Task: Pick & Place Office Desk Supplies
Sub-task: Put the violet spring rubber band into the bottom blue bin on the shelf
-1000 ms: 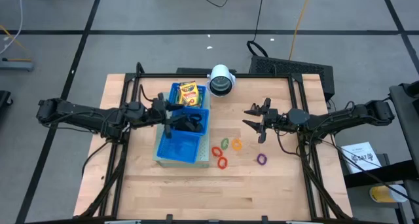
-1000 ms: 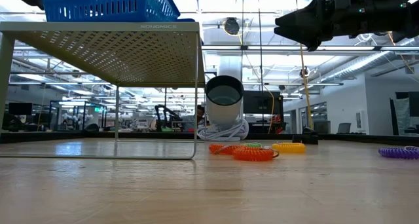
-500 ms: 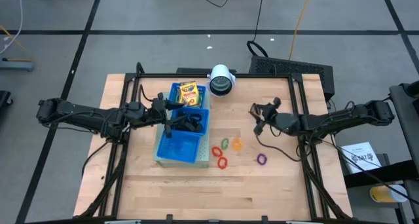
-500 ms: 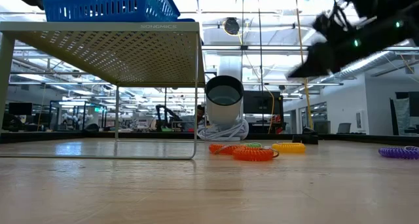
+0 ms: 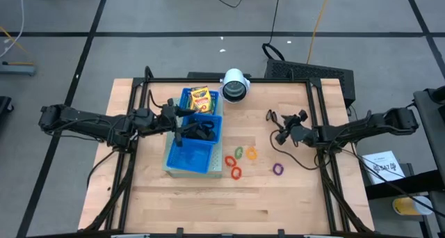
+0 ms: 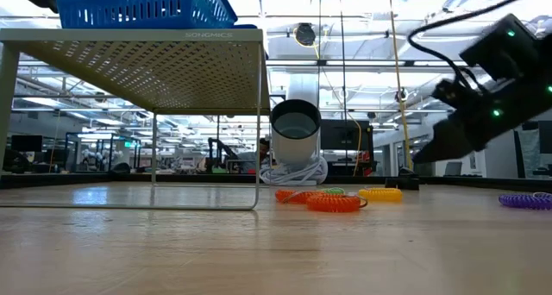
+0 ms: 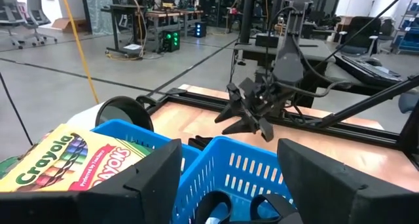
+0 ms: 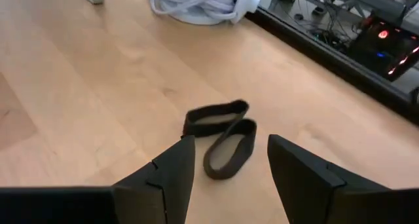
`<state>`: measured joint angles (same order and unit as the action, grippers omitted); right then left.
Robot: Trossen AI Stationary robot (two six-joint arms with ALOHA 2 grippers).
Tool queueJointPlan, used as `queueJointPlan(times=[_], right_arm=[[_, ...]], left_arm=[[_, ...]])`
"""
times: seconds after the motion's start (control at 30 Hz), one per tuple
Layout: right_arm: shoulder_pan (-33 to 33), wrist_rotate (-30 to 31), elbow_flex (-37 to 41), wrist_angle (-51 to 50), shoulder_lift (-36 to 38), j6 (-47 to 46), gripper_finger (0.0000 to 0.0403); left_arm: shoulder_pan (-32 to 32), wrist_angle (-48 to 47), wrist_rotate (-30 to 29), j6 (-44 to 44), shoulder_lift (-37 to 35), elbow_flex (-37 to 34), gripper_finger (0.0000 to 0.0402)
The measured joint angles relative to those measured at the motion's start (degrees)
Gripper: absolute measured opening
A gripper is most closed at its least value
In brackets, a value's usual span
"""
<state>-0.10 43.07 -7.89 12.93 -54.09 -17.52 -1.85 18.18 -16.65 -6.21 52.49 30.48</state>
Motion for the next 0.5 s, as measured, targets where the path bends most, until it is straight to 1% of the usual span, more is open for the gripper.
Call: queueJointPlan(times=[0.17, 0.27, 0.37, 0.5], right_arm=[[0.01, -4.39, 5.61, 9.56, 0.08, -0.59, 0.019], [0.04, -4.39, 6.77, 8.45, -0.28, -2.7, 0.0199], [0.02, -4.37, 6.86, 8.91, -1.04, -2.86, 0.0209], [-0.06, -4.37, 6.18, 8.8, -3.49, -3.58, 0.0214]], left_arm=[[0.0, -0.03, 0.01, 0.25, 0.02, 0.0, 0.0255], [-0.01, -0.01, 0.01, 1.25, 0.0, 0.0, 0.0255], [0.06, 0.06, -0.02, 1.93, 0.0, 0.0, 0.0255], [0.62, 0.08, -0.01, 2.02, 0.0, 0.0, 0.0255]])
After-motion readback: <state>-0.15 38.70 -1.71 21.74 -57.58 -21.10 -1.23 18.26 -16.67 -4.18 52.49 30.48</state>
